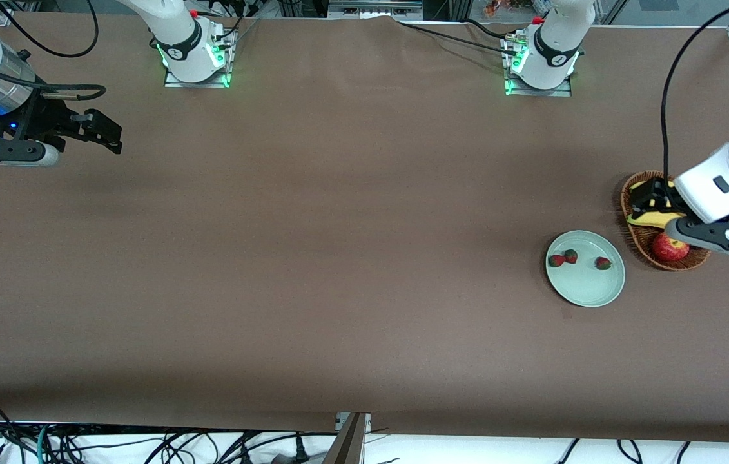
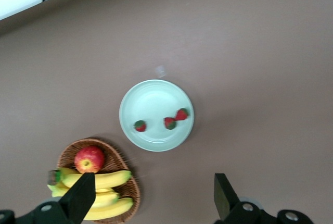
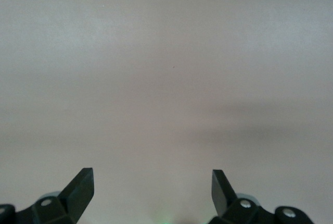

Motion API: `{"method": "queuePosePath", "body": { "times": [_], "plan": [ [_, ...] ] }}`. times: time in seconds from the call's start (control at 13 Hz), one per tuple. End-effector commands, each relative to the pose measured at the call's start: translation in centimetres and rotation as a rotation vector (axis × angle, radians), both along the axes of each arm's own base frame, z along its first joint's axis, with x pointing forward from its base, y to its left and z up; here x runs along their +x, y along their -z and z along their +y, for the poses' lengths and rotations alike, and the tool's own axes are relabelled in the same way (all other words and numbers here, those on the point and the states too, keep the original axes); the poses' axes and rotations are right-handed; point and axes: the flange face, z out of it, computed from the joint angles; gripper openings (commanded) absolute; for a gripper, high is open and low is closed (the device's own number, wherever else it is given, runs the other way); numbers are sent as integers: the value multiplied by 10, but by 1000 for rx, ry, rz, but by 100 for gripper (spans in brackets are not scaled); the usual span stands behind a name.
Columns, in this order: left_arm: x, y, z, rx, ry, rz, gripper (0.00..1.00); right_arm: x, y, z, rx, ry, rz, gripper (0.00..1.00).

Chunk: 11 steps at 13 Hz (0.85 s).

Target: Collect all strawberries into plate

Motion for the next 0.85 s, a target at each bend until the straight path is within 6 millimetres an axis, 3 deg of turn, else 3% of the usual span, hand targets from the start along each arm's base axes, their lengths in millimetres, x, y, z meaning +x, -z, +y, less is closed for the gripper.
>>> {"method": "queuePosePath", "body": {
  "times": [0.0, 0.15, 0.46, 0.77],
  "plan": [
    [-24, -20, 8, -65, -86, 23, 100, 8, -7, 4, 36, 4, -45, 100],
    [-41, -10, 24, -123, -167, 64, 100, 18, -4, 6, 44, -2, -90, 100],
    [-89, -6, 29, -102, -276, -15, 100, 18, -3, 10, 57, 10, -86, 100],
    [-94, 0, 36, -96, -293, -3, 100, 23, -1, 7, 52, 2, -110, 100]
  ]
}}
